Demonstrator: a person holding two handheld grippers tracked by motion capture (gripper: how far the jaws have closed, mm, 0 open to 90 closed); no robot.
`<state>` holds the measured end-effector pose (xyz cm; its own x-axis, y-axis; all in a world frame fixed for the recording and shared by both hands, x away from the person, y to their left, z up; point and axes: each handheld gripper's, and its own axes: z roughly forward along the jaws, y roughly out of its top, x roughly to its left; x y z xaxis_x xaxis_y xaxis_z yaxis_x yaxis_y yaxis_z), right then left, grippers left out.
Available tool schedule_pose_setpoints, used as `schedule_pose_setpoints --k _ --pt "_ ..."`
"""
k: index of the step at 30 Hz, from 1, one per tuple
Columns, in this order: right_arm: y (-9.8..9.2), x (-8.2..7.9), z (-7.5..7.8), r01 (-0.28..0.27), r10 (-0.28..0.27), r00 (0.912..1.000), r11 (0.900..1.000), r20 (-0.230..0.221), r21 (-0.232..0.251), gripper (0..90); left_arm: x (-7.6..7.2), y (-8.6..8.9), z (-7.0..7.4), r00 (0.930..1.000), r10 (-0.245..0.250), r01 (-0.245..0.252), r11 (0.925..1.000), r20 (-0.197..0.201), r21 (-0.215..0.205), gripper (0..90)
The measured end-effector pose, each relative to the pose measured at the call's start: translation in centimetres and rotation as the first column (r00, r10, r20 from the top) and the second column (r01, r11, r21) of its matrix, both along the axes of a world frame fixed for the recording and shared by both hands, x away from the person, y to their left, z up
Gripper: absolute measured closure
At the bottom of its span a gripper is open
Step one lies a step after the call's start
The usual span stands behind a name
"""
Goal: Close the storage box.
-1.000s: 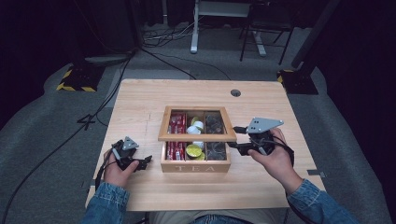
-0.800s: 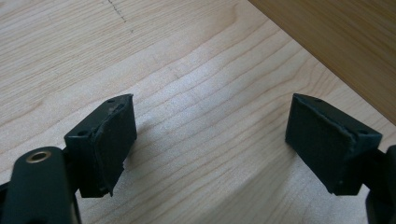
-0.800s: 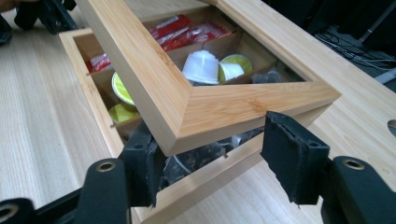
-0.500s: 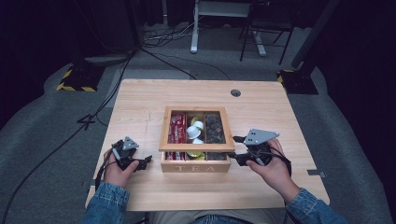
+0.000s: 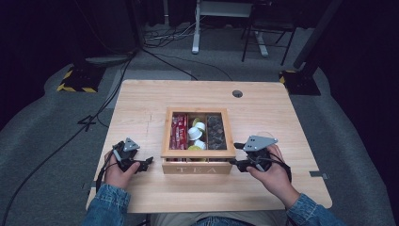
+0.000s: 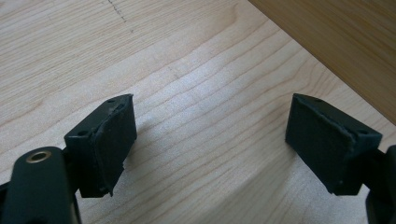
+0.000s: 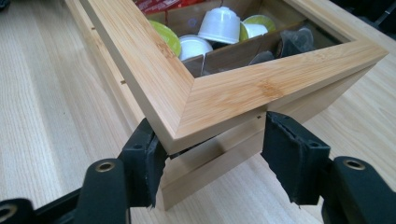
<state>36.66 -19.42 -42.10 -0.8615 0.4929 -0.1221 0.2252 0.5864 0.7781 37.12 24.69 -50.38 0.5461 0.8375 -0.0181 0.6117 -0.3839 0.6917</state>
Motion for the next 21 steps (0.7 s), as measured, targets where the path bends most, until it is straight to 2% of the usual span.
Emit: schedule_pose_setpoints --k 7,9,17,21 --pt "0.07 -0.13 -0.64 -0.007 0.006 0.9997 1.0 -0.024 -0.017 41.0 -0.01 -0.01 0.0 1.0 0.0 0.0 1.0 -0.001 -0.001 16.8" --pt "0.03 -0.14 -0.73 -0.007 0.007 0.9995 1.0 -0.031 -0.009 41.2 -0.01 -0.01 0.0 1.0 0.0 0.0 1.0 -0.001 -0.001 16.8" --pt "0.08 -0.19 -0.49 -0.016 0.015 0.9991 0.999 -0.04 -0.032 40.7 -0.01 -0.01 0.0 1.0 0.0 0.0 1.0 -0.001 0.0 16.8" --pt "0.07 -0.28 -0.52 -0.027 0.024 0.9979 0.999 -0.06 -0.041 39.9 -0.01 -0.01 0.0 1.0 0.0 0.0 1.0 -0.001 0.0 16.8"
